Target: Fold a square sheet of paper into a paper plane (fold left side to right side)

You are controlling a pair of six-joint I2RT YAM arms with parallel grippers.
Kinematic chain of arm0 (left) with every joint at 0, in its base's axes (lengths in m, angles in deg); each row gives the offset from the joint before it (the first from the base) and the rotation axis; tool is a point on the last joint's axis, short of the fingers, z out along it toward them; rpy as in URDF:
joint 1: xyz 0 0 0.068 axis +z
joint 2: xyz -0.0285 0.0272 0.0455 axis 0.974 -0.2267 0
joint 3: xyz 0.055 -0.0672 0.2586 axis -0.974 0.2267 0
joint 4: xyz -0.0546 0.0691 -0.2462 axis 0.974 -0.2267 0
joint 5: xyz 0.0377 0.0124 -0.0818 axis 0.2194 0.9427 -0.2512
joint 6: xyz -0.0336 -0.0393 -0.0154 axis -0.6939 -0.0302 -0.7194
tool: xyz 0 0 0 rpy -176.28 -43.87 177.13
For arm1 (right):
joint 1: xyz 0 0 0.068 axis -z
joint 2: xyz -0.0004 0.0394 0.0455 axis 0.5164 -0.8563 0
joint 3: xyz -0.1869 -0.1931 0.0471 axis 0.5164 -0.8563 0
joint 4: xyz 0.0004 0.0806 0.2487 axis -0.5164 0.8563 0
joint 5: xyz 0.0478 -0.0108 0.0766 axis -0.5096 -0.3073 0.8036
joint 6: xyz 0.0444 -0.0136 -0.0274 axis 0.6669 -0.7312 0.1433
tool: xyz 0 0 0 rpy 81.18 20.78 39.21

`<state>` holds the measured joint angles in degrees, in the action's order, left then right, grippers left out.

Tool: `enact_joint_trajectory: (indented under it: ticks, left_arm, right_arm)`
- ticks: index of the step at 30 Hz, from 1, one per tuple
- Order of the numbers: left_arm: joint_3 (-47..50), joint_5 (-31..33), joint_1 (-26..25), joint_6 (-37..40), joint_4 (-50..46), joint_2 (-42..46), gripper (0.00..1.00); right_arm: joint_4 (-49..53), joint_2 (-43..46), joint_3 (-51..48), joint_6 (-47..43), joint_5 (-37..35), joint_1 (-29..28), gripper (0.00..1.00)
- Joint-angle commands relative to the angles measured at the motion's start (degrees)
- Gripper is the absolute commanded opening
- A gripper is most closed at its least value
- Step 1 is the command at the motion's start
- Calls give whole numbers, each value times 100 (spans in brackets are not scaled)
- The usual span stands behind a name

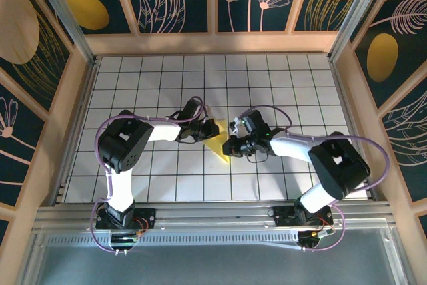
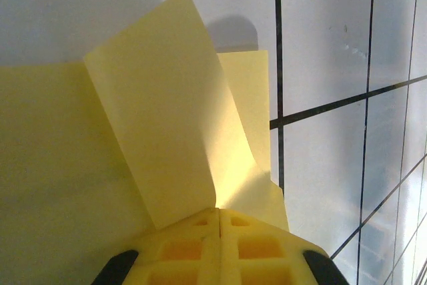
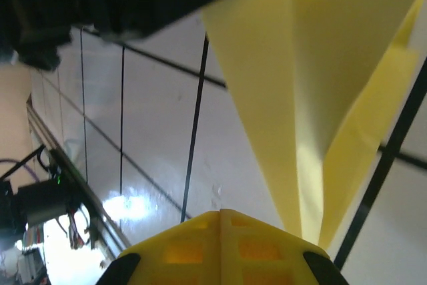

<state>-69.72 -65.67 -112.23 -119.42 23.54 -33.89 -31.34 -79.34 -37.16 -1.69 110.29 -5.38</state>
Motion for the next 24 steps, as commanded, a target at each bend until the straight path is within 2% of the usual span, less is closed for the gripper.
enact_joint_trajectory:
  ticks: [1,14,24]
  left_arm:
    - [165,465,44,-27,-772,-101,0]
    - [166,461,44,-52,-736,-114,0]
    - [155,496,46,-44,-736,-107,0]
  right_arm:
    - [-370,-353,229,93,-340,16,0]
    - [79,-872,363,-19,-903,25,0]
    - [154,-952,228,12,-765,24,0]
